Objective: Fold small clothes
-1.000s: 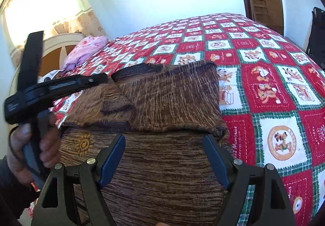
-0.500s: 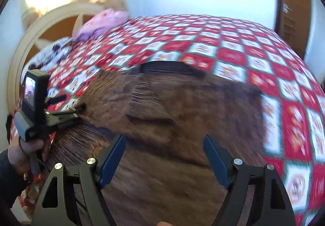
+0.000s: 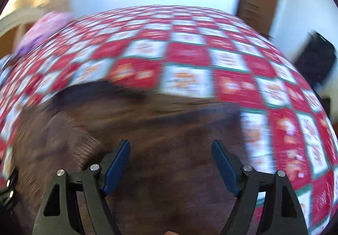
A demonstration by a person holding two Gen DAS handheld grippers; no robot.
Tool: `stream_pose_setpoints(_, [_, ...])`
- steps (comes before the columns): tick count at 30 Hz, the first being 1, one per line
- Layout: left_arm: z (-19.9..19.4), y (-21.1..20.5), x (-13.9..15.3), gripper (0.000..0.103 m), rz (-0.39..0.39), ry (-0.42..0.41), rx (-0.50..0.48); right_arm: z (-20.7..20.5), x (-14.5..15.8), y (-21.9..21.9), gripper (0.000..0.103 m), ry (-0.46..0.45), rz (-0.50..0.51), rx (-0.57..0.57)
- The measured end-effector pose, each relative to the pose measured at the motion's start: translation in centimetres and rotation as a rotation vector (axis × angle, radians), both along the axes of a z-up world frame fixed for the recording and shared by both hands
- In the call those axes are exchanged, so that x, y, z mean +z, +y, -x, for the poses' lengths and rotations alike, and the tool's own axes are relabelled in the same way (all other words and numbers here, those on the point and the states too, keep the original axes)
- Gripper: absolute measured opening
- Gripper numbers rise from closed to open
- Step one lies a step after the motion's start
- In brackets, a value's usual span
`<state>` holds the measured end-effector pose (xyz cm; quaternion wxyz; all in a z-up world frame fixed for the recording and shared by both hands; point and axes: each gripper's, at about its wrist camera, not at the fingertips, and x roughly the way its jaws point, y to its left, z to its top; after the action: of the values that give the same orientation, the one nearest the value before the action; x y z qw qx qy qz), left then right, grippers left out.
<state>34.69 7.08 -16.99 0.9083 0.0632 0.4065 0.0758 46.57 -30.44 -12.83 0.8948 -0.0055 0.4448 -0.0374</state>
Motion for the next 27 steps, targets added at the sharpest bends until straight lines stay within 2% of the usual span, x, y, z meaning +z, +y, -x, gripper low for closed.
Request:
stream_pose_setpoints(2, [0.0, 0.1, -0.1, 0.089, 0.011, 0.001, -0.001, 0.2, 0.6, -1.6, 0.080, -0.004, -0.058, -0.022])
stream_pose_setpoints(5, [-0.1, 0.5, -0.2, 0.091, 0.042, 0.005, 0.001, 2.1, 1.7, -0.6, 0.080, -0.044, -0.138, 0.067])
stream_pose_setpoints(7, [-0.2, 0.9, -0.3, 0.092, 0.074, 0.012, 0.004, 3.6, 2.3, 1.8, 0.080, -0.077, -0.192, 0.203])
stream_pose_setpoints(8, [-0.2, 1.1, -0.3, 0.092, 0.089, 0.015, 0.005, 4.6, 2.2, 3.8, 0.080, -0.067, -0.234, 0.306])
stream_pose_setpoints(10, [-0.3, 1.4, -0.4, 0.092, 0.120, 0.021, 0.004, 6.2, 1.6, 6.2, 0.080, -0.022, -0.290, 0.437])
stream_pose_setpoints(12, [-0.2, 1.7, -0.5, 0.092, 0.146, 0.025, 0.006, 7.6, 0.4, 7.8, 0.080, 0.021, -0.310, 0.512])
stream_pose_setpoints(15, [0.0, 1.8, -0.6, 0.093, 0.157, 0.031, 0.007, 9.4, -1.3, 8.4, 0.080, 0.063, -0.253, 0.533])
stream_pose_setpoints(19, [0.8, 1.7, -0.6, 0.095, 0.146, 0.022, 0.014, 10.9, -0.8, 8.2, 0.080, 0.047, -0.172, 0.559])
stream_pose_setpoints(24, [0.9, 1.8, -0.6, 0.097, 0.140, 0.018, 0.023, 11.1, 1.6, 9.5, 0.080, -0.091, -0.154, 0.588])
stream_pose_setpoints(25, [0.9, 1.8, -0.6, 0.097, 0.137, 0.016, 0.024, 10.9, 1.2, 10.1, 0.080, -0.086, -0.140, 0.599])
stream_pose_setpoints(27, [1.0, 1.7, -0.5, 0.098, 0.127, 0.012, 0.027, 10.0, -0.4, 10.6, 0.080, -0.012, -0.139, 0.575])
